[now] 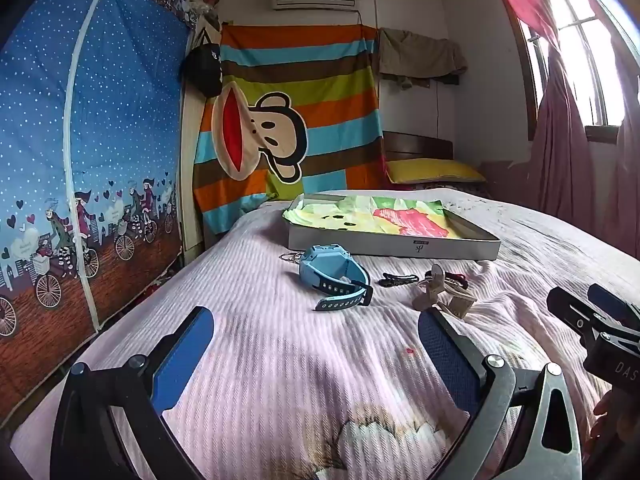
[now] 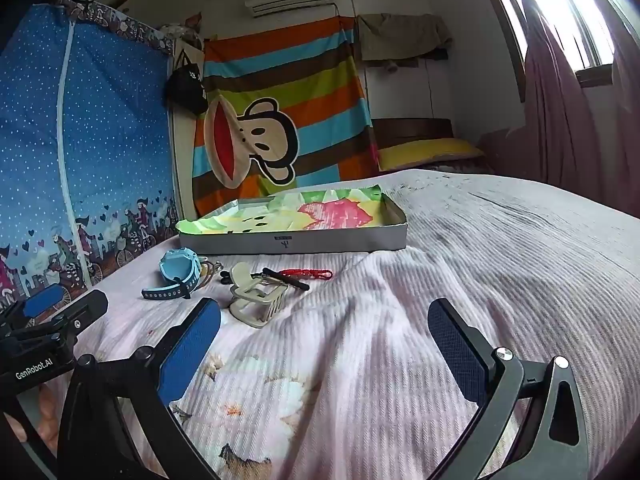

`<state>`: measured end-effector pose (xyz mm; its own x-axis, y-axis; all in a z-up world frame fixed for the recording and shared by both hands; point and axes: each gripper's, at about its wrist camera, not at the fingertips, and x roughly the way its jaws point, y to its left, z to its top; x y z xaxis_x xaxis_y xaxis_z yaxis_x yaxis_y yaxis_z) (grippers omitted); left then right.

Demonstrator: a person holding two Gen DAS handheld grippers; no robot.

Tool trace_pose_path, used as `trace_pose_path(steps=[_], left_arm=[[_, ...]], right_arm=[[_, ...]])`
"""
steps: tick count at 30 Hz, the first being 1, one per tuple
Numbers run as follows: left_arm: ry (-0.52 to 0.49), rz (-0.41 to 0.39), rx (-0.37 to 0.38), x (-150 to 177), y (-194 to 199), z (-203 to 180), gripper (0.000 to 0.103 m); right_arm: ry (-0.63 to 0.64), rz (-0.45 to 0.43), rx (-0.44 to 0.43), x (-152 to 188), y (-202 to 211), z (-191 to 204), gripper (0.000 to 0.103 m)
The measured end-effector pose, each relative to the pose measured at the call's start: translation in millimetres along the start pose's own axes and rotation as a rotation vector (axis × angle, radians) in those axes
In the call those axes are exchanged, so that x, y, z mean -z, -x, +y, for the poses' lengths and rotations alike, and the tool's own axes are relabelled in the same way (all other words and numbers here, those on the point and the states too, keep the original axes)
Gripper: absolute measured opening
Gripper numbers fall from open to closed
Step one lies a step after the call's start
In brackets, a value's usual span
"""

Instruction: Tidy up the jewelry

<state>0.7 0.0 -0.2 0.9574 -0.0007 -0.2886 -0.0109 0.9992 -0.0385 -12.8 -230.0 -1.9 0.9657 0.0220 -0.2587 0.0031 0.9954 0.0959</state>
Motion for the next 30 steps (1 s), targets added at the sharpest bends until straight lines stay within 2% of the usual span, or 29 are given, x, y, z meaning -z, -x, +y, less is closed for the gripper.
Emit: trace_pose_path(steps=[4,30], left_arm=[[0.0,-0.005,0.0,-0.3,0.9,0.4,0.103],[-0.004,-0.003,-0.002,-0.3,0.8,-0.2,0.103]], right_arm=[[-0.02,0.021,-0.009,-1.8,-5.8,-2.2,0.102],[-0.019,0.019,-0.013,-0.5,-4.2,-2.9,0.102]])
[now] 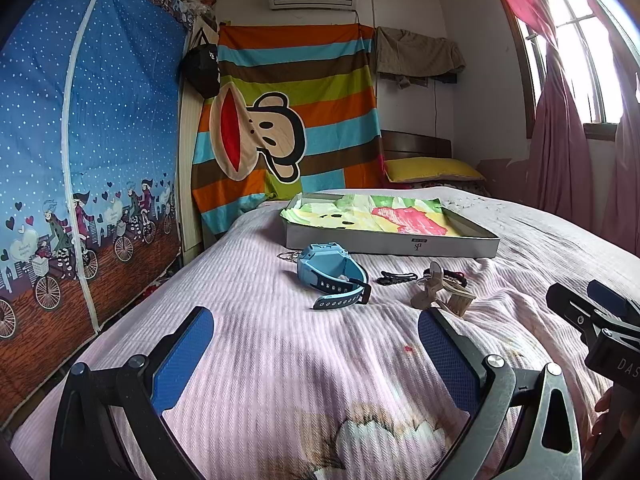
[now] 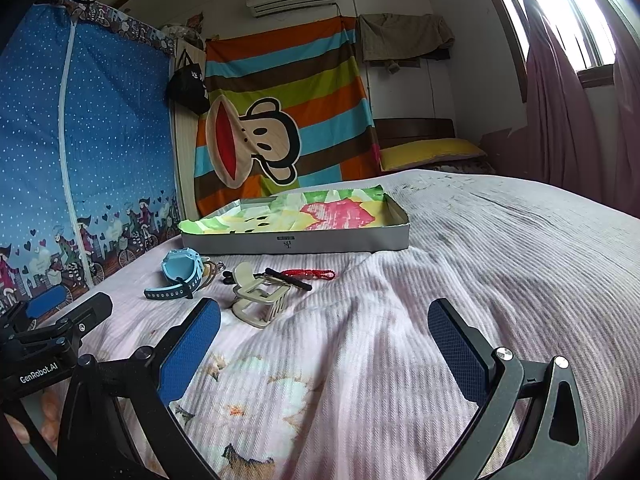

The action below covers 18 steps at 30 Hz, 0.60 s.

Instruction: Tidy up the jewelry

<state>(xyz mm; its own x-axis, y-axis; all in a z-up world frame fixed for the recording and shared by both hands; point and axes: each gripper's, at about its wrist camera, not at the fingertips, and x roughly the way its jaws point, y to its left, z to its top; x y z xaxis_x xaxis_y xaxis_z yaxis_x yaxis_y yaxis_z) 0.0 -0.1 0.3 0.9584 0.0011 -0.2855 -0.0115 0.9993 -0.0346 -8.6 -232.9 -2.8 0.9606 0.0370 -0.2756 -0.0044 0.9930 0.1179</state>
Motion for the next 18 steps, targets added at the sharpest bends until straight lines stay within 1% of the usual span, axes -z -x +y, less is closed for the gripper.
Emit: trace_pose_path(steps=[18], left_arm=[[-0.004,0.0,-0.001,0.0,0.0,-0.1,0.103]], right_arm=[[-0.003,0.0,-0.002,-0.3,-0.5,-1.8,0.102]])
